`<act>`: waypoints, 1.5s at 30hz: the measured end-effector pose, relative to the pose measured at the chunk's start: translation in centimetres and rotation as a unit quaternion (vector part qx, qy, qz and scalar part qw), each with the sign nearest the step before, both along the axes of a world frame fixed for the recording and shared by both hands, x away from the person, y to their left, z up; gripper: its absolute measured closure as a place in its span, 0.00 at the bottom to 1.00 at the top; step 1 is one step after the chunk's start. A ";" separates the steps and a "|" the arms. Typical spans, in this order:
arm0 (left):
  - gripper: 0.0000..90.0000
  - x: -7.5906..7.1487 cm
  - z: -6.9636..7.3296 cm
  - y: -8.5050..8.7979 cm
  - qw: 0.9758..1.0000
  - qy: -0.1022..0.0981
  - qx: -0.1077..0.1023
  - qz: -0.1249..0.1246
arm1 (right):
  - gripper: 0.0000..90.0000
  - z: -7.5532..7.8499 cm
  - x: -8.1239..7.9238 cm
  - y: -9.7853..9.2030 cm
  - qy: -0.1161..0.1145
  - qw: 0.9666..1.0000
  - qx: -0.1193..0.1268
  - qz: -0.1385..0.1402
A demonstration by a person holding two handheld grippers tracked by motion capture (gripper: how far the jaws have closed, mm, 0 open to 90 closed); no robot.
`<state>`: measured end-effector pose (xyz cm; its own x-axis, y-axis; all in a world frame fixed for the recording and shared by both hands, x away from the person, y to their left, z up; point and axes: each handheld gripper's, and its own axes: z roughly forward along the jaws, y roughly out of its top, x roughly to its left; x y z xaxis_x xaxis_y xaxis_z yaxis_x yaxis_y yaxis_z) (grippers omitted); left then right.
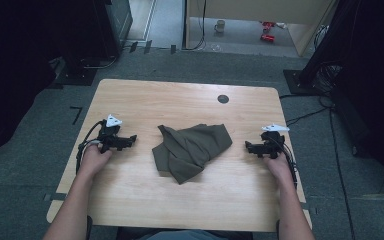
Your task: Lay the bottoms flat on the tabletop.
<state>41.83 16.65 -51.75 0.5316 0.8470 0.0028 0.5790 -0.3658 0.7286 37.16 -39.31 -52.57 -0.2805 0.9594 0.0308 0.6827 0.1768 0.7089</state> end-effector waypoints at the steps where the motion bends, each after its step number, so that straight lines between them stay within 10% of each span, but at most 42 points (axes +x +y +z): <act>1: 0.16 0.0 0.0 0.0 1.000 0.000 0.000 0.001 | 0.00 0.0 0.0 0.0 0.000 1.000 0.000 -0.001; 22: 0.15 0.2 0.0 -0.4 1.000 0.001 0.001 0.010 | 0.01 0.0 0.1 0.3 -0.001 1.000 -0.001 -0.016; 30: 0.17 -0.1 0.2 -0.3 1.000 0.006 0.003 -0.009 | 0.23 0.9 0.3 0.6 0.014 1.000 -0.001 -0.002; 45: 0.32 -0.5 2.1 -0.6 0.998 0.023 -0.043 -0.041 | 0.26 2.5 -0.2 2.0 0.008 1.000 0.012 0.004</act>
<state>41.31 16.00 -49.69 0.5966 0.7972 -0.0930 0.5830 -0.3508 0.7328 36.97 -37.33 -50.04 -0.2875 0.9560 0.0582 0.6931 0.1657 0.7015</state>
